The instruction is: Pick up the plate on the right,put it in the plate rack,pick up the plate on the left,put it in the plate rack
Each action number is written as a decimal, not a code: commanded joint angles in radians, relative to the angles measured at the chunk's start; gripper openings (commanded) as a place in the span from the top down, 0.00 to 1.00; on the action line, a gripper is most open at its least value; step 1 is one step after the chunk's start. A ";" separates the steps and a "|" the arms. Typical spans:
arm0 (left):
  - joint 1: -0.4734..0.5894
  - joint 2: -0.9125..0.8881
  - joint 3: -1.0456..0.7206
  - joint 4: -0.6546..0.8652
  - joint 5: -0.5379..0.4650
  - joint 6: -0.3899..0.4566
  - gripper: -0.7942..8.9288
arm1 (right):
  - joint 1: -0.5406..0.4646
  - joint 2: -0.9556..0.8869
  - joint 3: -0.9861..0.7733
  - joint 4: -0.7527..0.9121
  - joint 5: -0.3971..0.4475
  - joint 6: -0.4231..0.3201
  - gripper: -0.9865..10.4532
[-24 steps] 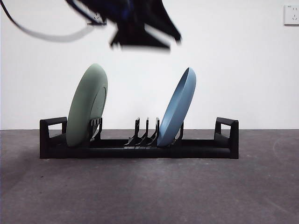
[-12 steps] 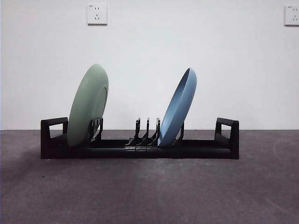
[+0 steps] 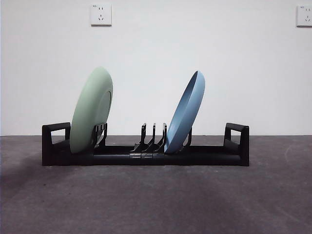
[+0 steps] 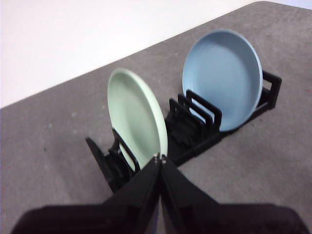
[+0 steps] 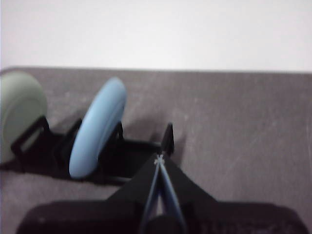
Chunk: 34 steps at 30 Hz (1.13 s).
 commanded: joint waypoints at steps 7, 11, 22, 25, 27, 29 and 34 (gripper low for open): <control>0.004 -0.134 -0.038 0.048 -0.003 -0.028 0.92 | 0.002 0.013 -0.019 0.016 0.006 0.042 0.91; 0.004 -0.124 -0.038 0.032 -0.002 -0.028 0.92 | 0.002 0.017 -0.019 0.015 0.006 0.042 0.91; 0.003 -0.074 -0.038 -0.003 -0.003 -0.027 0.92 | 0.002 0.017 -0.019 0.015 0.007 0.042 0.91; 0.017 -0.098 -0.039 -0.034 -0.003 0.004 0.92 | 0.002 0.017 -0.019 0.015 0.006 0.042 0.91; 0.037 -0.120 -0.050 -0.042 0.005 0.000 0.92 | 0.002 0.017 -0.019 0.015 0.006 0.042 0.91; 0.067 -0.153 -0.088 -0.013 0.006 -0.006 0.92 | 0.002 0.018 -0.019 0.015 0.006 0.042 0.91; 0.184 -0.277 -0.281 0.139 0.006 -0.046 0.92 | 0.002 0.017 -0.019 0.015 0.006 0.042 0.91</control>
